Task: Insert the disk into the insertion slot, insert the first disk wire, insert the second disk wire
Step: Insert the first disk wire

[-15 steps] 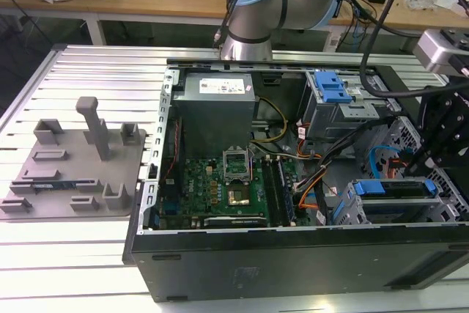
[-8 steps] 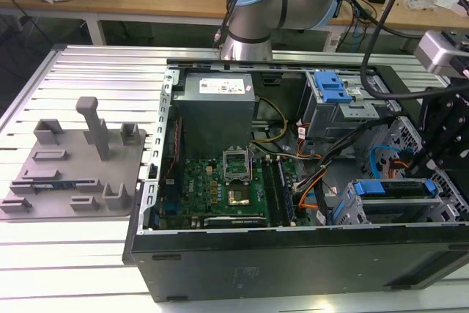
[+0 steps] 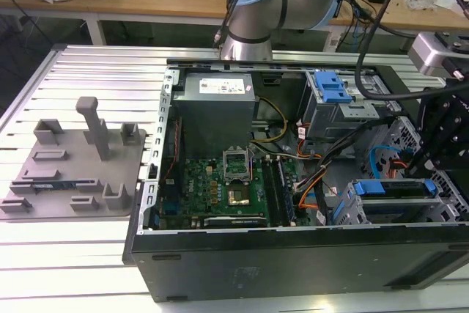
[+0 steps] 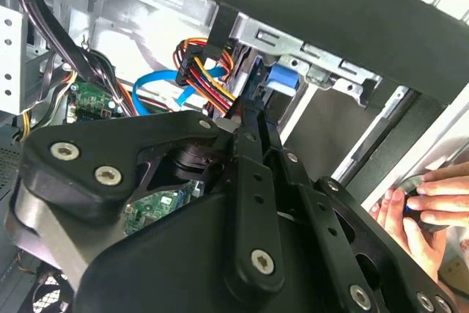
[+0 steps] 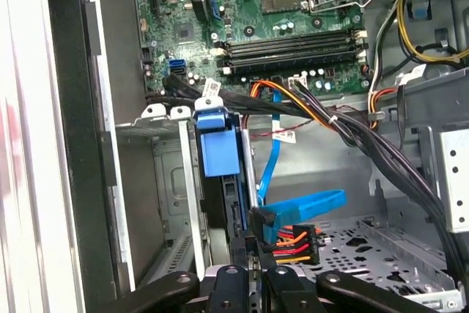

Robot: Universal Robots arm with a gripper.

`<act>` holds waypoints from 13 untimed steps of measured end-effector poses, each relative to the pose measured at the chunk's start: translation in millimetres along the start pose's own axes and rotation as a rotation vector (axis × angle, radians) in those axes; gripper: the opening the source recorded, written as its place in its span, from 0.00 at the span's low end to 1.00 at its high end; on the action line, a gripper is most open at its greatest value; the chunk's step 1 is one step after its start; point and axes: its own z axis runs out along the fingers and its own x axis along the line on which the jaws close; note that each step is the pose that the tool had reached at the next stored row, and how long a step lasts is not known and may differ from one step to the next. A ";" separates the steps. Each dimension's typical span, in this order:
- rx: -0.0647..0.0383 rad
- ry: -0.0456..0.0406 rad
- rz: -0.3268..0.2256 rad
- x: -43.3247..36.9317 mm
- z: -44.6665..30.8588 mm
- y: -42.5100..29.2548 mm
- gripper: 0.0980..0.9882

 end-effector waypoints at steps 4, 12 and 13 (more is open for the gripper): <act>0.002 0.0000 0.000 0.0 0.0 0.1 0.07; 0.000 0.0003 -0.003 0.3 0.3 -0.3 0.07; 0.000 0.0003 -0.010 1.3 0.4 -1.1 0.07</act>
